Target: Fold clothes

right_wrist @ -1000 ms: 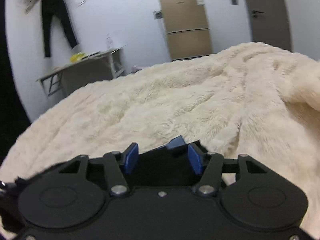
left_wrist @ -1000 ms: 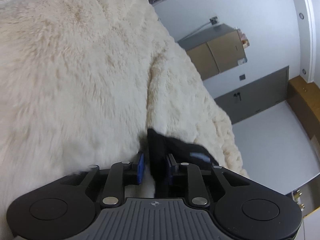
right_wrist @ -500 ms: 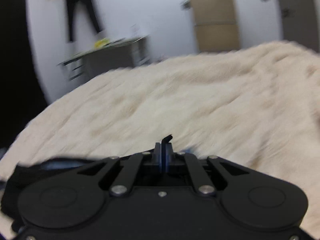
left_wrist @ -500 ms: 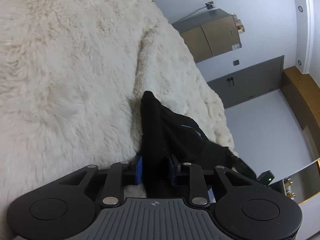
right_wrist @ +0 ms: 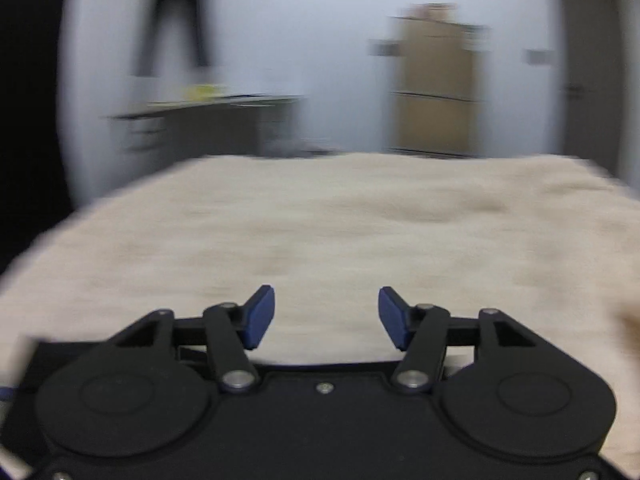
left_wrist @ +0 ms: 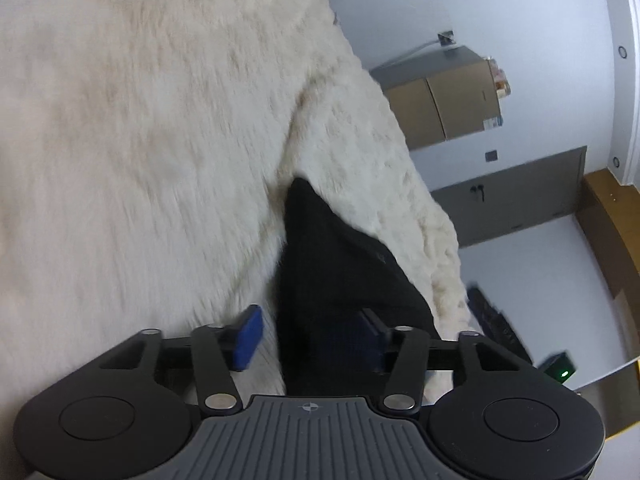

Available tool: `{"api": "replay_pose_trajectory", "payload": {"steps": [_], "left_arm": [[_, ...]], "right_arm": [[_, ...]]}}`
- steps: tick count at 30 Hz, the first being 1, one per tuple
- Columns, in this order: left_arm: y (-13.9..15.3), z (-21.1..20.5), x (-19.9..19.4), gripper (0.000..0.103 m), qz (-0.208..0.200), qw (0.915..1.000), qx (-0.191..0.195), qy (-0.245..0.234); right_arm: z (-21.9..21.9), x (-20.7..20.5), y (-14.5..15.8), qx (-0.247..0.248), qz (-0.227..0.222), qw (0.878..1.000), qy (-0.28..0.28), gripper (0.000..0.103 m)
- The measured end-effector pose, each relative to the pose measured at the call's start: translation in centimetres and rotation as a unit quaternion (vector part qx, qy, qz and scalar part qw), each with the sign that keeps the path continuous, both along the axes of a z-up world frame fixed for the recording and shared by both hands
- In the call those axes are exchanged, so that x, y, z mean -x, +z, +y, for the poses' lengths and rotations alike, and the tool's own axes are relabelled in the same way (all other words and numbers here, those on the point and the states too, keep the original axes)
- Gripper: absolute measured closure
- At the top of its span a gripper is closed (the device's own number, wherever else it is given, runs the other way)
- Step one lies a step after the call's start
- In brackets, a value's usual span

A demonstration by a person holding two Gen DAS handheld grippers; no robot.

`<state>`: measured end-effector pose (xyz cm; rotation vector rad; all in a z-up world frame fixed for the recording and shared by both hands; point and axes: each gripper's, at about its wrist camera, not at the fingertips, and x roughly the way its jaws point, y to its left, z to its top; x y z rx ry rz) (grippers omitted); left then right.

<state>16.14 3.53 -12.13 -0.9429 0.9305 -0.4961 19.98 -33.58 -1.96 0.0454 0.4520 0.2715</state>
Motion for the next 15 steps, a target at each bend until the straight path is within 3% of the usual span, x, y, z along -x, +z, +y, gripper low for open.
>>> {"api": "replay_pose_trajectory", "payload": {"steps": [3, 4, 5, 6, 9, 11, 12, 13, 14, 15], "left_arm": [[0.1, -1.5, 0.3, 0.06, -0.005, 0.9997, -0.019, -0.018], [0.0, -2.0, 0.3, 0.076, -0.004, 0.9993, -0.027, -0.025], [-0.2, -2.2, 0.3, 0.087, -0.001, 0.999, -0.033, -0.029], [-0.3, -2.4, 0.3, 0.089, 0.001, 0.9988, -0.037, -0.033], [-0.5, -2.5, 0.3, 0.093, 0.003, 0.9986, -0.038, -0.038], [-0.7, -2.6, 0.3, 0.096, 0.004, 0.9984, -0.038, -0.041], [-0.8, -2.7, 0.3, 0.096, 0.005, 0.9984, -0.038, -0.042], [-0.8, -2.7, 0.4, 0.097, 0.005, 0.9983, -0.039, -0.044], [-0.9, -2.7, 0.4, 0.097, 0.006, 0.9982, -0.039, -0.046], [-1.0, -2.8, 0.4, 0.097, 0.006, 0.9982, -0.039, -0.046]], "right_arm": [[8.3, 0.4, -0.6, 0.017, 0.022, 0.987, 0.161, 0.048], [9.4, 0.4, -0.7, 0.027, 0.024, 0.982, 0.184, 0.049], [11.9, 0.1, -1.1, 0.05, 0.03, 0.97, 0.235, 0.049], [14.3, -0.4, -1.4, 0.075, 0.036, 0.956, 0.28, 0.049], [18.2, -2.0, -2.0, 0.111, 0.051, 0.932, 0.34, 0.048], [20.9, -4.4, -3.4, 0.124, 0.102, 0.914, 0.372, 0.049], [21.9, -5.6, -4.1, 0.129, 0.131, 0.906, 0.381, 0.061], [22.9, -6.8, -4.9, 0.133, 0.159, 0.897, 0.39, 0.088], [23.7, -7.9, -5.8, 0.149, 0.185, 0.888, 0.393, 0.09], [24.0, -8.1, -5.9, 0.145, 0.186, 0.889, 0.392, 0.096]]}}
